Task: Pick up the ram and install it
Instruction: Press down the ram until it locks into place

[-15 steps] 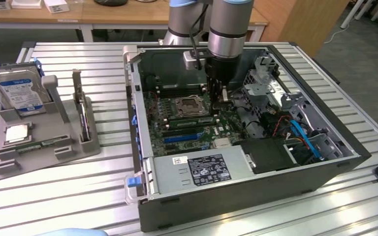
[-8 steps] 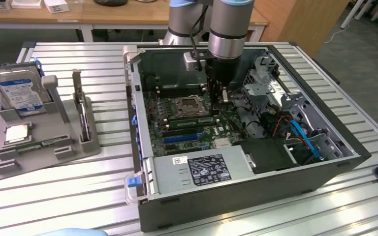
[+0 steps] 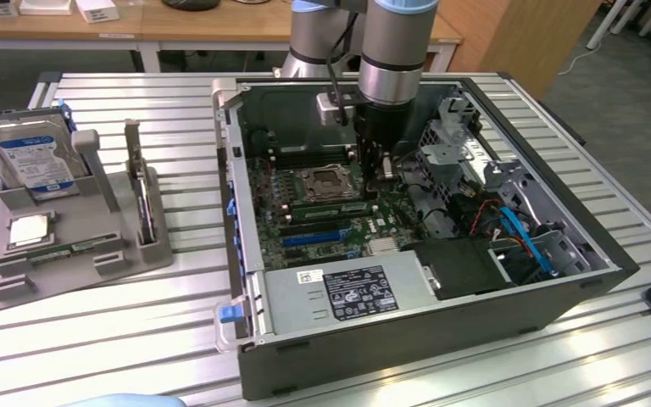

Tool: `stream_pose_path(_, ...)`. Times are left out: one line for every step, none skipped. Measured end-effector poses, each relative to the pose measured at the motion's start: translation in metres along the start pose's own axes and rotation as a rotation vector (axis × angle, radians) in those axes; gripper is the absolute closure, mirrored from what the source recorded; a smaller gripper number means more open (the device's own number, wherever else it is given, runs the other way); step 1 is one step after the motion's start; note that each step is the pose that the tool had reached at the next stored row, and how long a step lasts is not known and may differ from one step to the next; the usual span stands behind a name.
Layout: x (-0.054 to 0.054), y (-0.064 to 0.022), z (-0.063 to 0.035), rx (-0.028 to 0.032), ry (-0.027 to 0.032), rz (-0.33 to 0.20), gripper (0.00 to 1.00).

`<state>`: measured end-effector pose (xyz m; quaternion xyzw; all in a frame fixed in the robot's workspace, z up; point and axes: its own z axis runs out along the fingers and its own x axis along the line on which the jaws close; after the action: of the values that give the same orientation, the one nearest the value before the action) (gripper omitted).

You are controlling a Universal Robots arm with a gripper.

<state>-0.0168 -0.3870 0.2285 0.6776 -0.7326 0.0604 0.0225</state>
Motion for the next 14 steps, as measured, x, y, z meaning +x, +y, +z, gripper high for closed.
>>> stream_pose_path(-0.0001, -0.0001, 0.0006, 0.0, 0.0, 0.0, 0.9)
stream_pose_path(-0.0002, -0.0001, 0.0011, 0.0, 0.0, 0.0, 0.9)
stream_pose_path(-0.0002, -0.0001, 0.0016, 0.0001, 0.0, 0.0, 0.9)
stream_pose_path(-0.0003, -0.0001, 0.0021, 0.0001, 0.0, 0.0, 0.9)
stream_pose_path(-0.0004, -0.0001, 0.0025, 0.0001, 0.0001, 0.0, 0.9)
stream_pose_path(-0.0005, -0.0001, 0.003, 0.0003, 0.0, 0.0, 0.9)
stream_pose_path(-0.0005, -0.0001, 0.0035, 0.0003, 0.0, 0.0, 0.9)
stream_pose_path(-0.0006, -0.0001, 0.0039, 0.0004, 0.0001, 0.0, 0.9)
stream_pose_path(-0.0006, 0.0, 0.0043, 0.0003, 0.0001, 0.0, 0.9)
stream_pose_path(-0.0007, 0.0, 0.0047, 0.0004, 0.0001, 0.0, 0.9)
stream_pose_path(-0.0007, 0.0, 0.005, 0.0005, 0.0003, 0.0, 0.9)
stream_pose_path(-0.0007, 0.0, 0.0054, 0.0005, 0.0003, 0.0, 0.9)
stream_pose_path(-0.0008, 0.0, 0.0058, 0.0006, 0.0003, 0.0, 0.9)
stream_pose_path(-0.0008, 0.0, 0.0062, 0.0007, 0.0002, 0.0, 0.9)
